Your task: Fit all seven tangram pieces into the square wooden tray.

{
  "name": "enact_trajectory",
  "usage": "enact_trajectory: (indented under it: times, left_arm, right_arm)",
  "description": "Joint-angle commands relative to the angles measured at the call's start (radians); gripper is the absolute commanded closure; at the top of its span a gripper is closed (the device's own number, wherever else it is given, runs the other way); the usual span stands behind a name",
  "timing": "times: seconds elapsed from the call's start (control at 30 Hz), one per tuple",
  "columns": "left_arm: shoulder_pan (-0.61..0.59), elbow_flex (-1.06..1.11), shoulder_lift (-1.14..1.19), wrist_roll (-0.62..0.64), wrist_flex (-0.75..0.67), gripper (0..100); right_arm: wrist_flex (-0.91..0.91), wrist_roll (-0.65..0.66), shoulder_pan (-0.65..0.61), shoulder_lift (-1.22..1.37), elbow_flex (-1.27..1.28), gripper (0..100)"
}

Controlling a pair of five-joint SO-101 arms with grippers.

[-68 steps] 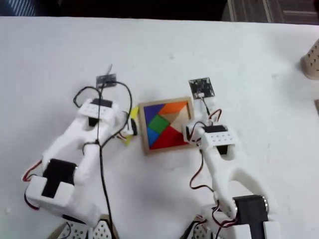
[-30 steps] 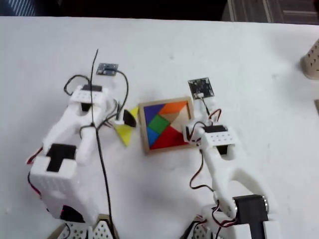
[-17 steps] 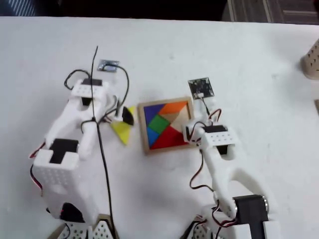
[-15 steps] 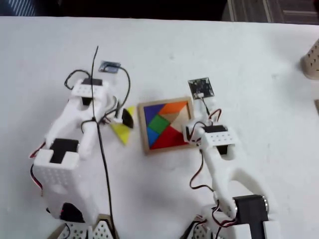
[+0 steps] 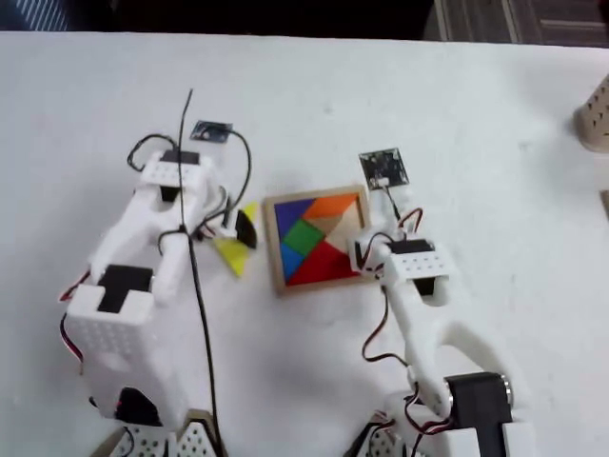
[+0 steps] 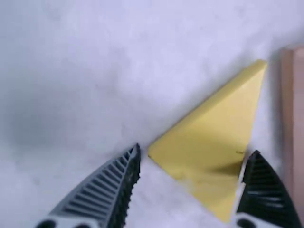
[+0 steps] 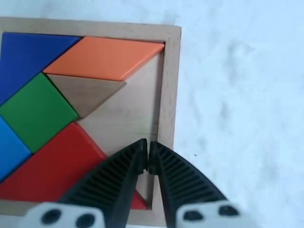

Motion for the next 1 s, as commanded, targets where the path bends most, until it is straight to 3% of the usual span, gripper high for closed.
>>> enact_trajectory:
  times: [0.0, 0.13, 0.53, 0.7, 0.97]
  left_arm:
    - [0.035, -0.025, 0.004, 0.008, -0.020, 73]
    - [0.050, -0.028, 0.004, 0.002, -0.020, 82]
    - [0.048, -0.025, 0.002, 0.002, -0.018, 79]
    - [-0.015, -0.040, -0.008, 0.009, -0.038, 79]
    - [-0.035, -0.049, -0.035, -0.035, -0.120, 58]
  right_arm:
    - [-0.019, 0.018, -0.001, -0.002, -0.012, 98.1]
    - [-0.019, 0.020, -0.001, -0.002, -0.012, 98.1]
    - [-0.019, 0.020, -0.001, -0.001, -0.012, 98.1]
    - [-0.019, 0.020, -0.001, -0.001, -0.012, 98.1]
    - [-0.019, 0.020, -0.001, -0.002, -0.012, 98.1]
